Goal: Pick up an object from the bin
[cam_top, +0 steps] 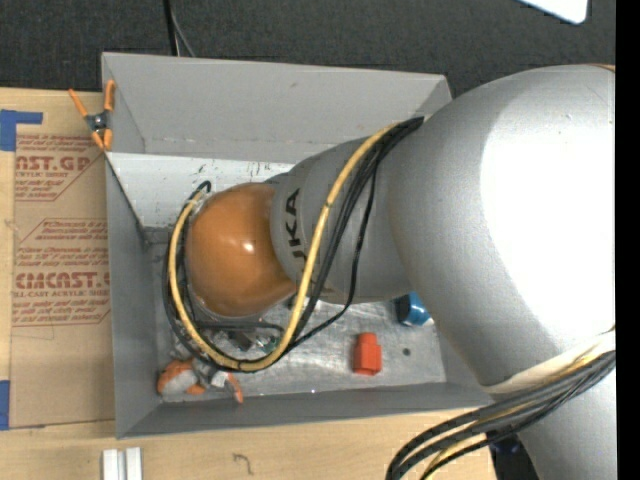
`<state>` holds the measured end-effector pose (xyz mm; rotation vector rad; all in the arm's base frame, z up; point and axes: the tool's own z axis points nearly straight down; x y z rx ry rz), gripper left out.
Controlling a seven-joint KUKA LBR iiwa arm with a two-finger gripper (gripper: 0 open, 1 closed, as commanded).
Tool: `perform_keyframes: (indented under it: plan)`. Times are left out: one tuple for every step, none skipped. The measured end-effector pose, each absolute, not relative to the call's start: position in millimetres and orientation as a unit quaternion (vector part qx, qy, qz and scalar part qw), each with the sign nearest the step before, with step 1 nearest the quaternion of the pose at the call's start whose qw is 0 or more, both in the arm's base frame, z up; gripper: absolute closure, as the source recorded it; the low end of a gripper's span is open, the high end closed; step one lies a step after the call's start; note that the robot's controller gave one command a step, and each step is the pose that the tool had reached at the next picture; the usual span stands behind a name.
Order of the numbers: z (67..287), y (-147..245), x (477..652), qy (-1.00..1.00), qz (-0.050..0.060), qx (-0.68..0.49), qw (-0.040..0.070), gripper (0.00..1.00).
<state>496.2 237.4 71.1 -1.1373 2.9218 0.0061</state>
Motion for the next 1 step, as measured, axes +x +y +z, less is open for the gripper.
perform_keyframes:
  plan:
    - [266.3, 209.6, 498.9, 0.890, 0.000, -0.457, 0.006, 1.00]
